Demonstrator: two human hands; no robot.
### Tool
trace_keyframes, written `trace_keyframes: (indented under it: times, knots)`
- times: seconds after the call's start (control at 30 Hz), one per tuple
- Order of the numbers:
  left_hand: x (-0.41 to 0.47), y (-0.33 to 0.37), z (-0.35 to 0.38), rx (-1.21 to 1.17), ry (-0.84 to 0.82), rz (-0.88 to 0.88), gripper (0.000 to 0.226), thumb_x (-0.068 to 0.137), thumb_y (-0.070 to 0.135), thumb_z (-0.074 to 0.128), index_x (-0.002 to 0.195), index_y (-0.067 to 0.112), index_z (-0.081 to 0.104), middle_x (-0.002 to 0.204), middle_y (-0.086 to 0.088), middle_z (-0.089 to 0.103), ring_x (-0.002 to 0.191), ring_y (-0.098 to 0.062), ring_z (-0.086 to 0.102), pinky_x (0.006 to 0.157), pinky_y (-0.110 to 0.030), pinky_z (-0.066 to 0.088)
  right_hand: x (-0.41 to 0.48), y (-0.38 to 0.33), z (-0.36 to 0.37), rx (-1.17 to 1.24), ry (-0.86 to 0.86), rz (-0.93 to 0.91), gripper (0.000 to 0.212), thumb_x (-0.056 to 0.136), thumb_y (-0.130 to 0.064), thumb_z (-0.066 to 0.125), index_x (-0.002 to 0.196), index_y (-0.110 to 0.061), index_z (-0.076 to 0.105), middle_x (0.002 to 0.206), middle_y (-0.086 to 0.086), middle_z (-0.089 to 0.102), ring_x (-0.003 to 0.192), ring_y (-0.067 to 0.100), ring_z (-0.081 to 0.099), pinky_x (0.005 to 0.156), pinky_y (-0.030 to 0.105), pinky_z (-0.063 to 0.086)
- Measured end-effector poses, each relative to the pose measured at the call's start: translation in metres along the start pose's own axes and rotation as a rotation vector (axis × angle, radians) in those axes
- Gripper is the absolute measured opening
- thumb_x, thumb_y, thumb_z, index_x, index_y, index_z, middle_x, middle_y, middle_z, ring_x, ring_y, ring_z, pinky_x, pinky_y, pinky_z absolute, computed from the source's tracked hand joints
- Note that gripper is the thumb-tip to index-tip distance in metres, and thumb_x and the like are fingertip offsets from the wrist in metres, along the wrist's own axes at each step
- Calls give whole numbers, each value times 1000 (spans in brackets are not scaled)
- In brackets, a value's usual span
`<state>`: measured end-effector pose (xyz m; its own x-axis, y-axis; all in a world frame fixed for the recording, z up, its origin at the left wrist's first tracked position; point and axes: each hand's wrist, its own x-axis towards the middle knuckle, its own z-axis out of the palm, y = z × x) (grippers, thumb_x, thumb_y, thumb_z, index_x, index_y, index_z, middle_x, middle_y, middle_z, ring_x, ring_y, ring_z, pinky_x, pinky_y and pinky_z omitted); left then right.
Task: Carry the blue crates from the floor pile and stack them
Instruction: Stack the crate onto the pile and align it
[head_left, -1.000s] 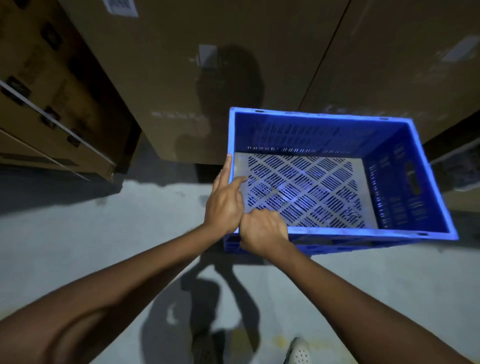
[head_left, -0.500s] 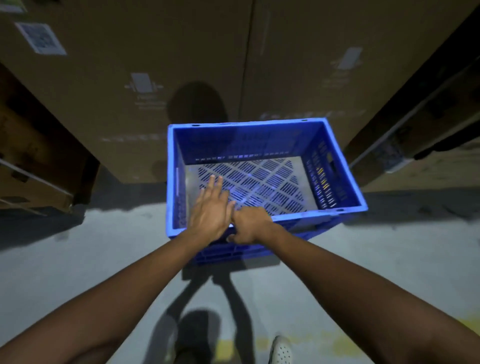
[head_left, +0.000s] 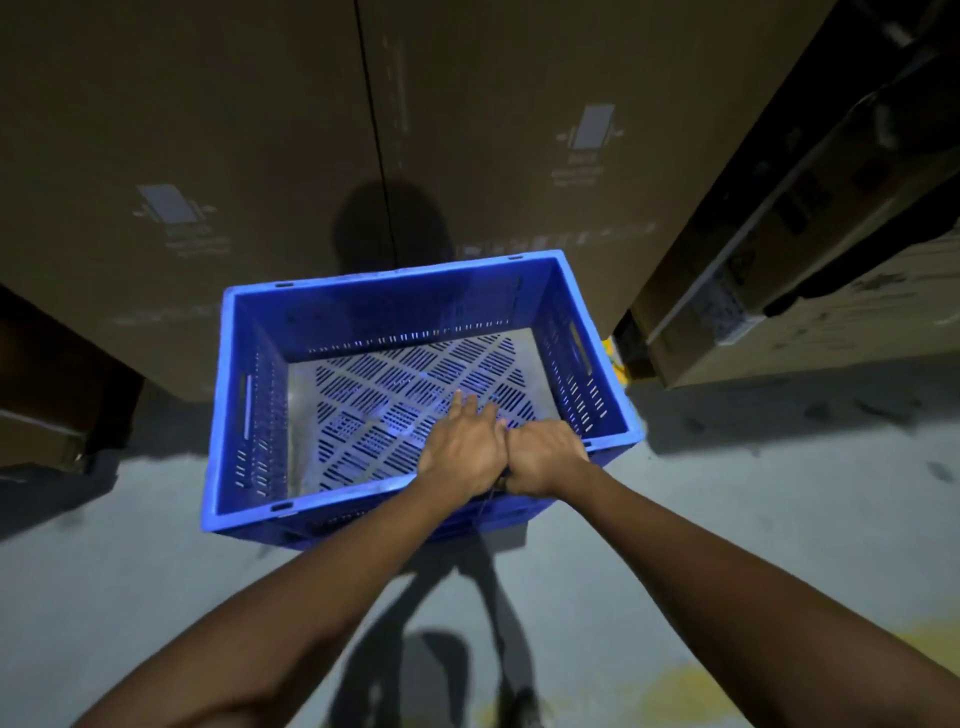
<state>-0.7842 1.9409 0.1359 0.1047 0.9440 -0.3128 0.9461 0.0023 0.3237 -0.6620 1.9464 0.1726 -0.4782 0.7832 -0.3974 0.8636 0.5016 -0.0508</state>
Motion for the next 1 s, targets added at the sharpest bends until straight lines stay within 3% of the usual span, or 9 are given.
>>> trace_keyframes:
  times: [0.17, 0.33, 0.57, 0.63, 0.67, 0.73, 0.77, 0.9, 1.0]
  knots:
    - [0, 0, 7, 30, 46, -36, 44, 101, 37, 23, 128, 15, 49, 144, -13, 40, 130, -32, 35, 102, -49, 39, 4, 5, 11, 2, 67, -37, 40, 83, -48, 55, 103, -15, 64, 99, 6, 71, 95, 30, 66, 78, 36, 49]
    - [-2, -2, 0, 85, 65, -93, 43, 101, 39, 24, 131, 21, 48, 162, -7, 10, 148, -33, 4, 116, -57, 15, 9, 5, 15, 0, 110, -19, 26, 80, -39, 57, 93, -18, 65, 91, 4, 72, 88, 28, 68, 72, 33, 47]
    - [-8, 10, -5, 123, 26, -109, 52, 100, 47, 23, 141, 20, 40, 162, -10, 10, 148, -34, 6, 115, -60, 13, 2, 16, 8, 51, -40, -48, 42, 77, -47, 65, 106, -16, 61, 105, 6, 69, 102, 28, 64, 83, 39, 50]
    - [-2, 23, -3, 124, 42, -102, 55, 100, 50, 23, 143, 17, 37, 162, -12, 11, 148, -35, 8, 115, -59, 16, 1, 35, 13, -16, -23, -54, 56, 75, -51, 67, 119, -17, 58, 126, 10, 60, 124, 29, 50, 100, 47, 41]
    - [3, 34, -1, 109, 45, -76, 55, 101, 48, 23, 145, 16, 34, 161, -13, 11, 148, -35, 8, 116, -58, 16, -1, 48, 16, -95, 15, -59, 66, 75, -53, 67, 129, -18, 54, 142, 12, 48, 138, 30, 34, 110, 53, 29]
    - [7, 62, 6, 76, 47, -28, 54, 102, 45, 23, 145, 15, 33, 161, -14, 14, 148, -34, 11, 116, -56, 19, -11, 74, 25, -199, 106, -28, 79, 75, -54, 66, 142, -21, 43, 159, 16, 17, 148, 32, 2, 115, 60, 6]
    - [7, 74, 10, 70, 52, -22, 54, 102, 45, 21, 144, 15, 34, 160, -14, 17, 147, -34, 13, 116, -56, 20, -18, 84, 29, -192, 143, 14, 81, 75, -52, 66, 144, -21, 39, 161, 17, 8, 148, 32, -6, 115, 60, 2]
    - [8, 90, 20, 122, 47, -74, 58, 101, 50, 12, 147, 19, 30, 159, -13, 20, 147, -34, 12, 115, -58, 16, -28, 93, 38, -61, 186, 126, 82, 78, -47, 63, 148, -19, 31, 162, 14, -4, 147, 26, -18, 116, 57, 0]
    - [7, 82, 11, 82, 12, -115, 67, 99, 57, 10, 154, 19, 12, 163, -12, 3, 149, -31, -3, 117, -61, 2, -23, 85, 33, -30, 156, 142, 94, 73, -50, 65, 151, -21, 23, 161, 15, -10, 146, 27, -22, 116, 57, -1]
